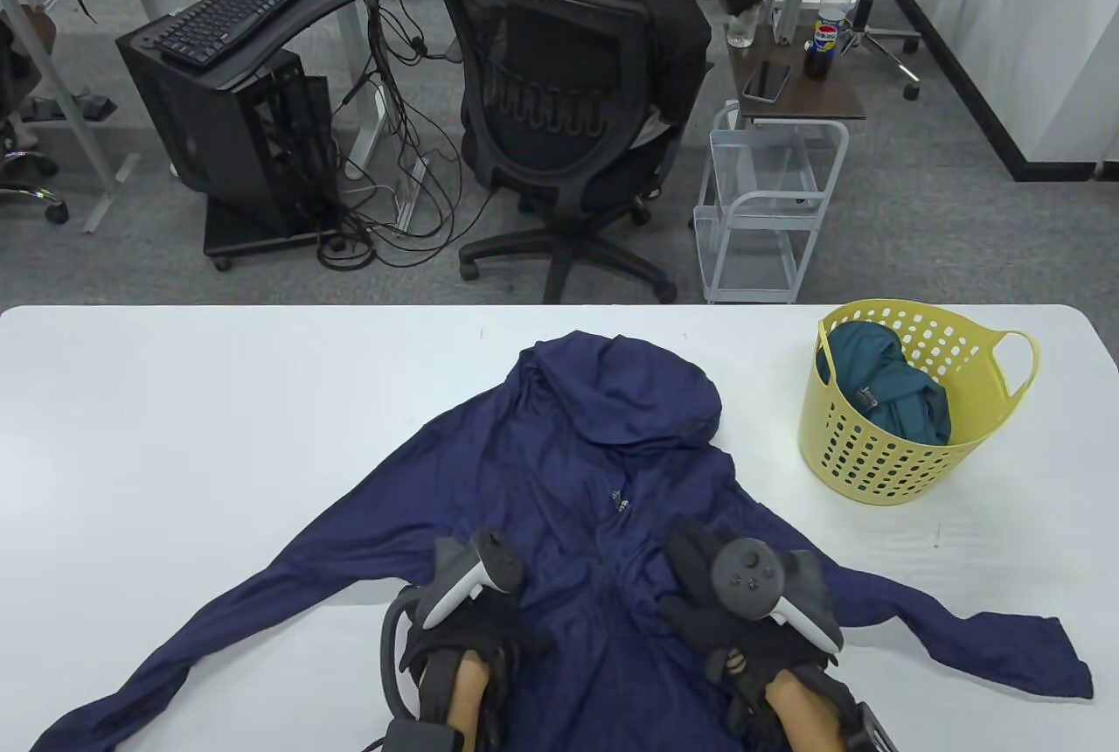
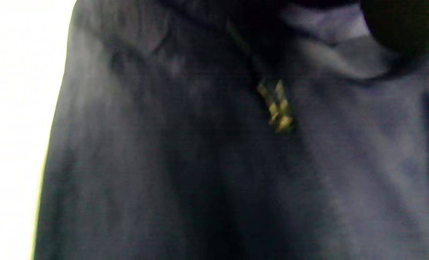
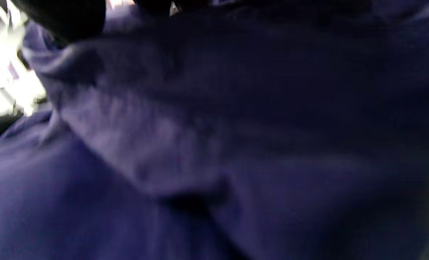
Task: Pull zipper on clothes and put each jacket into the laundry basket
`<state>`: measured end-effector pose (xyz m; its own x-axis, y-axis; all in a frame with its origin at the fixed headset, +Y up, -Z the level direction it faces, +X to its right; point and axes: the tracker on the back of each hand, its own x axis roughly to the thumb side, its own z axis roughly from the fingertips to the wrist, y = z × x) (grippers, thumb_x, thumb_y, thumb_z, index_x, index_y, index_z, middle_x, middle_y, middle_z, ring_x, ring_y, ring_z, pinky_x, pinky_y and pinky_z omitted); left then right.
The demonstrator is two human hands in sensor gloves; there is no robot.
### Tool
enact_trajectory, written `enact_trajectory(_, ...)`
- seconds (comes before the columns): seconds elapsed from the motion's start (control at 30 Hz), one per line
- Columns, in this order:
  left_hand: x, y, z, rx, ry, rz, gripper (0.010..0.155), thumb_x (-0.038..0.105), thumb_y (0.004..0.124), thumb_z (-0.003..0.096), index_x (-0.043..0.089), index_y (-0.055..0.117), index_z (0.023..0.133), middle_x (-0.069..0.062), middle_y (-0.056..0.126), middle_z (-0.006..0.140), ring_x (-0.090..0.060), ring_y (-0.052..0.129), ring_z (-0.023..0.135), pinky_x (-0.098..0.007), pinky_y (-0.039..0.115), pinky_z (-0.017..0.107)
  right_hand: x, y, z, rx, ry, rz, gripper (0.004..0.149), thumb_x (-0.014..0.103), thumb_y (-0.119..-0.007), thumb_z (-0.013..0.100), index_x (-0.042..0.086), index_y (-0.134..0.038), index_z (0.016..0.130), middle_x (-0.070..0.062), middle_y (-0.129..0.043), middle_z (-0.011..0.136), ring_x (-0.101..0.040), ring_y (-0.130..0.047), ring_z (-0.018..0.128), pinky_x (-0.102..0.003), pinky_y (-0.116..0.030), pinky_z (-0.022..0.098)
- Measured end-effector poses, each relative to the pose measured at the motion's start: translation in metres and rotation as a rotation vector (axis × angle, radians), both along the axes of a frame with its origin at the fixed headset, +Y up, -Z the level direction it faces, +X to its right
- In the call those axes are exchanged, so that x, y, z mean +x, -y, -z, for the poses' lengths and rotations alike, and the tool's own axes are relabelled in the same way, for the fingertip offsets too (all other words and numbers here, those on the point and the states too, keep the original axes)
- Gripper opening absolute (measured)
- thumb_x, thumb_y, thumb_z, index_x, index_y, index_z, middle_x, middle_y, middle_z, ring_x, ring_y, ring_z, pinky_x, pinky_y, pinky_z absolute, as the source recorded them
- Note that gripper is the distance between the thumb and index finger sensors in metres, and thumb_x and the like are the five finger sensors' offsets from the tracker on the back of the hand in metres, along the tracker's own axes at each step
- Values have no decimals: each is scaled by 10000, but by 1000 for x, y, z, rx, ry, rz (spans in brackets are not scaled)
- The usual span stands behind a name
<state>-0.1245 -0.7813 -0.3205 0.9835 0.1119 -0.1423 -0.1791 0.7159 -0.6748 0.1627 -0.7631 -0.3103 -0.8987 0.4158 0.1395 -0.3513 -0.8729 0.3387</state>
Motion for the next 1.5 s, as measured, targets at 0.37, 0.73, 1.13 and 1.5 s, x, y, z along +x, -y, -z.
enact_trajectory(0.37,-52,2,13,238,-235,62,813,552,782,338,607,319,1004,153,104,1196,-283,-63,1048,-669,52,668,83,15,15,-126,350,-123,666,596,-690,496,360,-511,1092,67,-388,1239,-455,-331,1107,-704,-305,730)
enact_trajectory(0.73,-45,-14,2,19,-161,149,838,625,803,330,537,346,1026,107,118,1202,-323,-65,1041,-678,83,677,108,0,12,6,468,-84,630,499,-715,517,360,-507,1096,65,-375,1240,-403,-245,1121,-698,-265,731)
enact_trajectory(1.13,32,-39,24,294,82,23,692,623,663,388,609,355,1007,145,266,1220,-295,184,1120,-648,258,748,-8,-11,-7,176,73,-94,702,610,-728,476,360,-522,1098,40,-396,1250,-431,-242,1126,-731,-279,724)
enact_trajectory(1.5,35,-49,39,-24,88,349,726,635,781,334,477,586,1016,28,784,1087,-383,833,922,-628,614,662,-45,35,-23,-82,-223,-210,814,633,-734,455,426,-281,1098,64,-131,1227,-476,-91,1082,-770,-220,675)
